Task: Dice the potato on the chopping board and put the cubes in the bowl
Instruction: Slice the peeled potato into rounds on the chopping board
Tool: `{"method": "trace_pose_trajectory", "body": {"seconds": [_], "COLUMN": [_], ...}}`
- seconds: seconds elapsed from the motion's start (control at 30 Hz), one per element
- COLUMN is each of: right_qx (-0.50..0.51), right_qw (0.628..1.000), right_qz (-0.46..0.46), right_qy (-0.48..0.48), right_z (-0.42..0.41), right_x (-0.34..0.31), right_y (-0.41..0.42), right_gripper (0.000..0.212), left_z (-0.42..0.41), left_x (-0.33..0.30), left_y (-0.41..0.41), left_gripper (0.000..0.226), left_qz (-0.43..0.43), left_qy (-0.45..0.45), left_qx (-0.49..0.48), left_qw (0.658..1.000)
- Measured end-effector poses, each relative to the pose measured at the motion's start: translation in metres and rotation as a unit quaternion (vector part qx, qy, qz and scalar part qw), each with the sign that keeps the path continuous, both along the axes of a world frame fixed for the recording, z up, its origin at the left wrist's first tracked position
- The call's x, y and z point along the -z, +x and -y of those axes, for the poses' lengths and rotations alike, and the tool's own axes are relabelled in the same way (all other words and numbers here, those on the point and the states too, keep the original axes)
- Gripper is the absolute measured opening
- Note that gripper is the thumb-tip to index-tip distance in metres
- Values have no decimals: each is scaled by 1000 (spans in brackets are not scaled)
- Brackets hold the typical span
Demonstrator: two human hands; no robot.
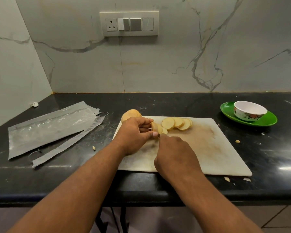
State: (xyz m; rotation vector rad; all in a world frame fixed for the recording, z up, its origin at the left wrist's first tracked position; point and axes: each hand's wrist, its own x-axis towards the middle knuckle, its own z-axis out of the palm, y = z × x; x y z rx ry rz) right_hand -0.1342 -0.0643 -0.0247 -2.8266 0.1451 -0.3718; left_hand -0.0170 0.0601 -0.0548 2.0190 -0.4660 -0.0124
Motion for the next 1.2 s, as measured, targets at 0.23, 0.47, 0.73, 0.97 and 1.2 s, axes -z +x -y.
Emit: {"method": "trace_pose_trajectory", "body": {"seconds": [0.23,0.47,0.73,0.97,1.2], "right_qx": [-18,22,15,17,7], "right_qw": [1000,999,998,998,998], "right_qz": [-11,27,49,42,58], "right_qy": [-1,16,44,35,35], "right_z": [11,23,5,3,1], "right_x": [-1,-19,-22,-17,-7], "right_y": [-29,-35,-15,-12,1], "right_gripper": [42,47,41,44,40], "left_z": [0,-1,-1,-2,-1], "left_x": [0,4,0,1,-3], "left_y": [3,9,5,8,4], "left_gripper": [56,65,59,57,43], "left_qz": [-12,-44,-61,-55,-51], "left_qy": [-14,-43,-65,-52,-53], "left_qx": [-7,-9,0,-1,0], "left_qw": [1000,998,996,997,997]}}
